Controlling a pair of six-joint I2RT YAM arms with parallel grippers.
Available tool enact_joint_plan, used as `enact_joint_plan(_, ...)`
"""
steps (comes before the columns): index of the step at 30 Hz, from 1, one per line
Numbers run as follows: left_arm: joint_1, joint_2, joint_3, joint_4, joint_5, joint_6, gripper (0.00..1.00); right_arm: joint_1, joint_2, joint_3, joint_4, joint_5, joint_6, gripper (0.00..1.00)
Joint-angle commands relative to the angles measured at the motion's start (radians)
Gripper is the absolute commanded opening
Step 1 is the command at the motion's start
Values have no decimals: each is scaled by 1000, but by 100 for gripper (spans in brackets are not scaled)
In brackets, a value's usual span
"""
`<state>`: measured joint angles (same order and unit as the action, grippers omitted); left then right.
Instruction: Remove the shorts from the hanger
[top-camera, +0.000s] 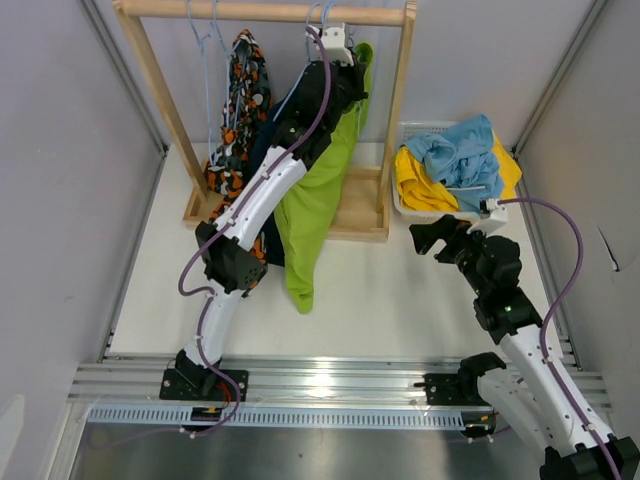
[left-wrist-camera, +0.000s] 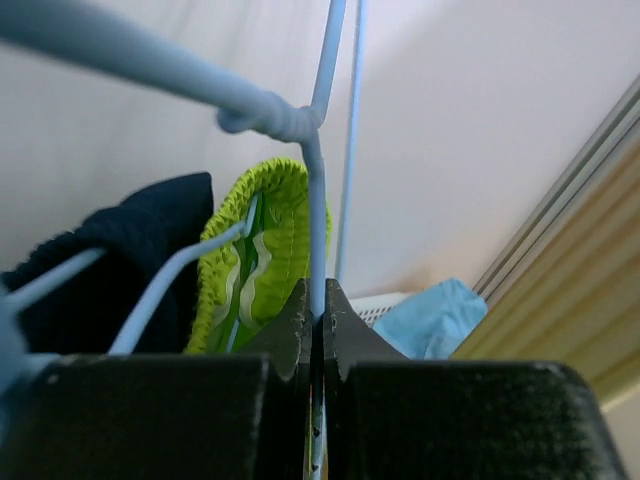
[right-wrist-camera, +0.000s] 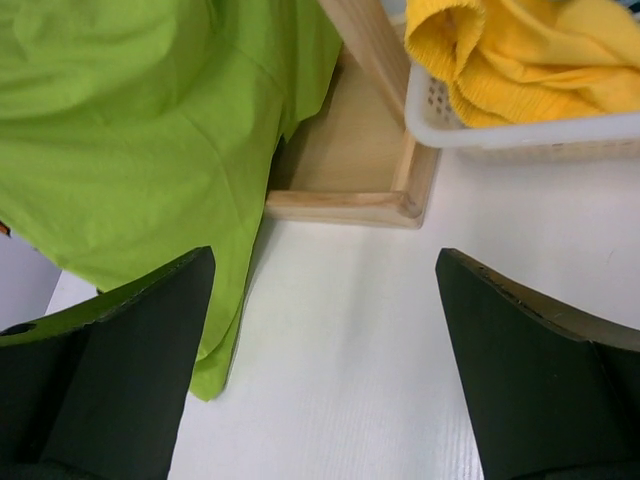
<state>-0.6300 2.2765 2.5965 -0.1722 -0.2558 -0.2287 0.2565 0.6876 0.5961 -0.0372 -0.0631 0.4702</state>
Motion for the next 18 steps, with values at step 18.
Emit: enact_joint_plan(18,-20,52,56,54,130,32,17,250,64,7,57,212,-10,98)
